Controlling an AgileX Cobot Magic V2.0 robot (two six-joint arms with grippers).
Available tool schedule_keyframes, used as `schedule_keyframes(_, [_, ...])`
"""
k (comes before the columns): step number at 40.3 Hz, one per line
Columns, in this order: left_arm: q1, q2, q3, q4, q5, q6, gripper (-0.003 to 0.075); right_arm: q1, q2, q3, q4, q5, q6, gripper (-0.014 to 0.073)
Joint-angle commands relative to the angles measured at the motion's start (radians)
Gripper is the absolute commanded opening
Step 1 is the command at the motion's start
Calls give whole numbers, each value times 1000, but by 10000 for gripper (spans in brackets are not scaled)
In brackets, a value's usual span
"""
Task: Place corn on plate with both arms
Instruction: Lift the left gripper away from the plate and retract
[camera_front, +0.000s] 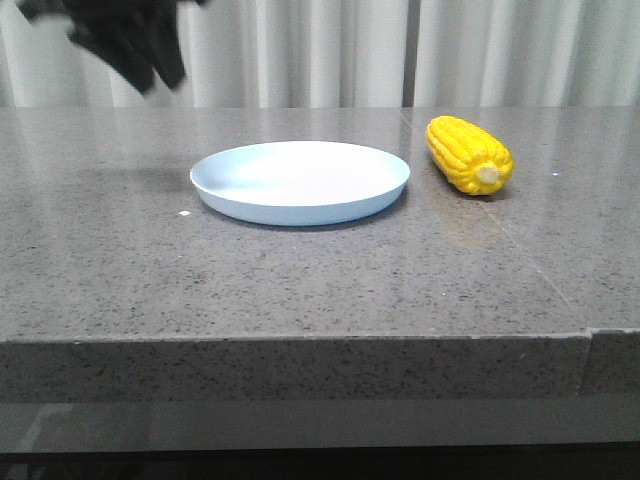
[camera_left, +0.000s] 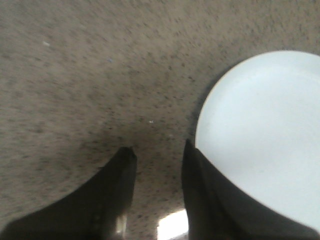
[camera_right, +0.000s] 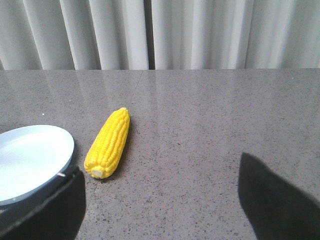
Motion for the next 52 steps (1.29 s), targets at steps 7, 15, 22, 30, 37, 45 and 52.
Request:
schedule_keyframes(7, [21, -230, 97, 263, -28, -155, 53, -5, 12, -33, 6, -74, -11, 645])
schedule_keyframes(15, [95, -397, 299, 261, -78, -155, -20, -5, 12, -33, 6, -74, -11, 645])
schedule_keyframes(22, [113, -574, 516, 229, -200, -155, -20, -5, 12, -33, 6, -74, -11, 645])
schedule_keyframes(30, [113, -835, 797, 195, -438, -152, -20, -5, 12, -33, 6, -74, -11, 645])
schedule_keyframes(37, [113, -1105, 995, 198, -532, -134, -20, -5, 12, -33, 6, -74, -11, 645])
schedule_keyframes(45, [113, -1402, 1126, 198, -539, -34, -20, -5, 12, -33, 6, -74, -11, 645])
schedule_keyframes(52, [113, -1600, 1194, 198, -535, -32, -20, -5, 12, -33, 6, -74, -11, 645])
